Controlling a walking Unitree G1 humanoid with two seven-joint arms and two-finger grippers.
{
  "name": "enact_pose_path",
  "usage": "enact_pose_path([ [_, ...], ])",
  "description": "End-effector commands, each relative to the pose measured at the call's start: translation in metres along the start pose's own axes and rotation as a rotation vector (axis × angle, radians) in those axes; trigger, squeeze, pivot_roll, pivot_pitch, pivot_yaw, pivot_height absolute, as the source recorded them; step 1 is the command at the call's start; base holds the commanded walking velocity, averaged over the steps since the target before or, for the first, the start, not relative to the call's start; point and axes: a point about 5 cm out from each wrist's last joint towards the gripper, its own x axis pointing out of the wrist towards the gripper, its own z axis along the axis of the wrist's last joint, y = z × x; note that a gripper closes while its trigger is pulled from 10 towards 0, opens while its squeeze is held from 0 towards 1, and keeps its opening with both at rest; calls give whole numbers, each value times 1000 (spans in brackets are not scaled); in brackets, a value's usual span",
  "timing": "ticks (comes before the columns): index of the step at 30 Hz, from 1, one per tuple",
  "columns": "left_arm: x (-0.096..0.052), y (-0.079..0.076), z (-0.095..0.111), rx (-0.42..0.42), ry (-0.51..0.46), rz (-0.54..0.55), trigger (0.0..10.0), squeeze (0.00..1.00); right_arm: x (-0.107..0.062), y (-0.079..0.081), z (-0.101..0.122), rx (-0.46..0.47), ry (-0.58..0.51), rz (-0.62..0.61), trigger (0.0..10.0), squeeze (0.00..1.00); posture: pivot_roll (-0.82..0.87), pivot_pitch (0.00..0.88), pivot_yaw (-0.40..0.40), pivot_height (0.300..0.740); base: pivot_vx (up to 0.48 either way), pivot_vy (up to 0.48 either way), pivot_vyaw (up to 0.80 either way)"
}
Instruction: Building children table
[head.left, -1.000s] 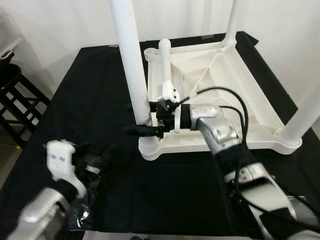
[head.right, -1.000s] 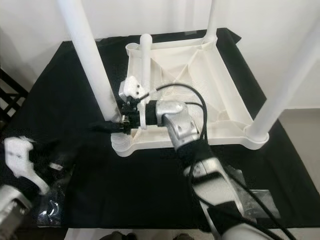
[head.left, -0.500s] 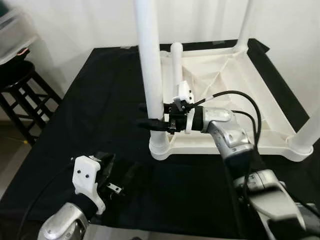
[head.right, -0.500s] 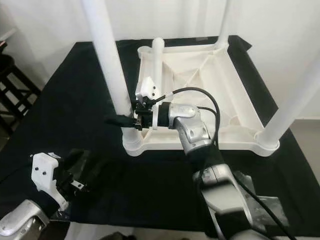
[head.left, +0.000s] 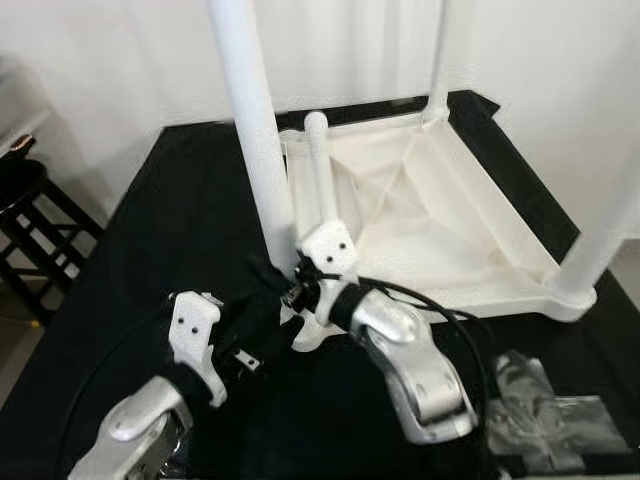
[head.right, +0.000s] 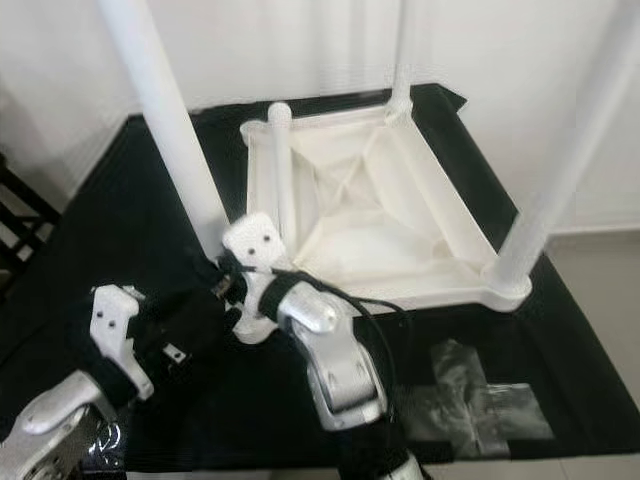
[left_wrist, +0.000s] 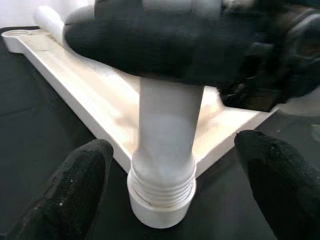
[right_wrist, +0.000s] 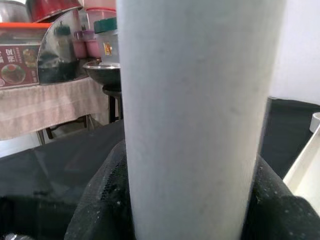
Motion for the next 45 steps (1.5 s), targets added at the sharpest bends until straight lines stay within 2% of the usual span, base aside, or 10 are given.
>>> enact_pose_path([
  [1, -3, 3, -8, -25, 22, 20, 10000, 0, -5, -9, -32, 67, 139, -48, 10000, 1000, -26, 102, 77, 740, 0, 0, 0],
  [8, 2, 9, -9, -14, -11, 80, 10000, 0, -3, -30, 17, 34, -117, 372, 10000, 1000, -7, 76, 53, 740, 0, 0, 0],
  [9, 3, 9, -9, -9, -11, 79, 10000, 0, -4, -37, 20, 3, -114, 442, 10000, 20, -8, 72, 50, 740, 0, 0, 0],
  [19, 8, 9, -12, -13, -18, 78, 10000, 0, 9, -65, 22, -1, -44, 632, 10000, 0, 12, 59, 38, 740, 0, 0, 0],
  [21, 9, 9, -13, -13, -20, 78, 10000, 0, 13, -69, 24, 18, -33, 661, 0, 0, 17, 57, 36, 740, 0, 0, 0],
  [38, 8, 8, -12, -5, -28, 73, 10000, 0, -6, -74, -8, -71, 89, 551, 0, 0, 3, 83, 39, 740, 0, 0, 0],
  [39, 6, 9, -11, -4, -28, 76, 10000, 0, 3, -49, -28, 26, 113, 107, 0, 0, -10, 93, 33, 740, 0, 0, 0],
  [40, 6, 9, -11, -4, -28, 76, 10000, 0, 3, -49, -28, 26, 113, 107, 0, 0, -10, 93, 33, 740, 0, 0, 0],
  [41, 5, 11, -10, -8, -33, 82, 10000, 0, -12, -12, -44, 52, 198, 63, 0, 0, -14, 104, 56, 740, 0, 0, 0],
  [45, 4, 15, -10, 2, -21, 80, 10000, 0, -25, 8, -46, 57, 230, -2, 0, 0, -47, 88, 93, 740, 0, 0, 0],
])
